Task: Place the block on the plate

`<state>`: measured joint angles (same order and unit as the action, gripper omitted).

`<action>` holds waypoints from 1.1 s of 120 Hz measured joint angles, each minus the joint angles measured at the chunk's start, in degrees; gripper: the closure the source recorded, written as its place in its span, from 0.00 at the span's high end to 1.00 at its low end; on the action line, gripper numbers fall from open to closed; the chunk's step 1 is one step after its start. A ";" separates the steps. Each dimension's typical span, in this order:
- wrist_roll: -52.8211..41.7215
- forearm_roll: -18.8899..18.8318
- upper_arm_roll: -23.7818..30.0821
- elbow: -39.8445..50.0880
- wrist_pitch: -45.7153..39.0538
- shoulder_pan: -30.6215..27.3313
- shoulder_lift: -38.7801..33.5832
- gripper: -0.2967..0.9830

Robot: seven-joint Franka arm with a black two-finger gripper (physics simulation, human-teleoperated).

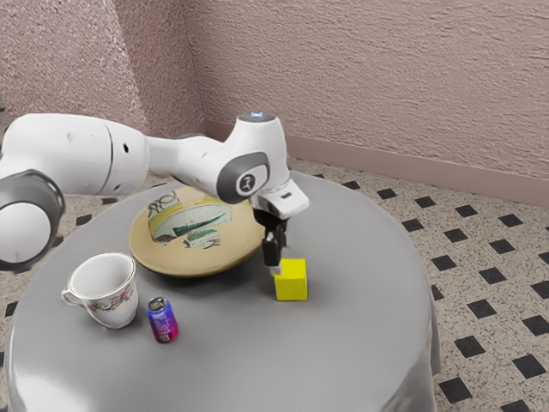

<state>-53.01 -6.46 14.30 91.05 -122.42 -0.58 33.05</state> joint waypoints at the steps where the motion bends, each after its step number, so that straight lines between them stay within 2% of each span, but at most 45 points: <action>1: 0.01 0.00 -0.03 0.07 0.00 0.01 -0.08 0.77; 52: 0.54 0.15 -0.53 3.55 -0.68 0.41 -1.68 0.77; 132: 0.98 -0.02 0.33 -1.16 -0.96 1.73 3.43 0.77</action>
<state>-52.03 -6.48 14.63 89.89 -123.39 1.15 36.49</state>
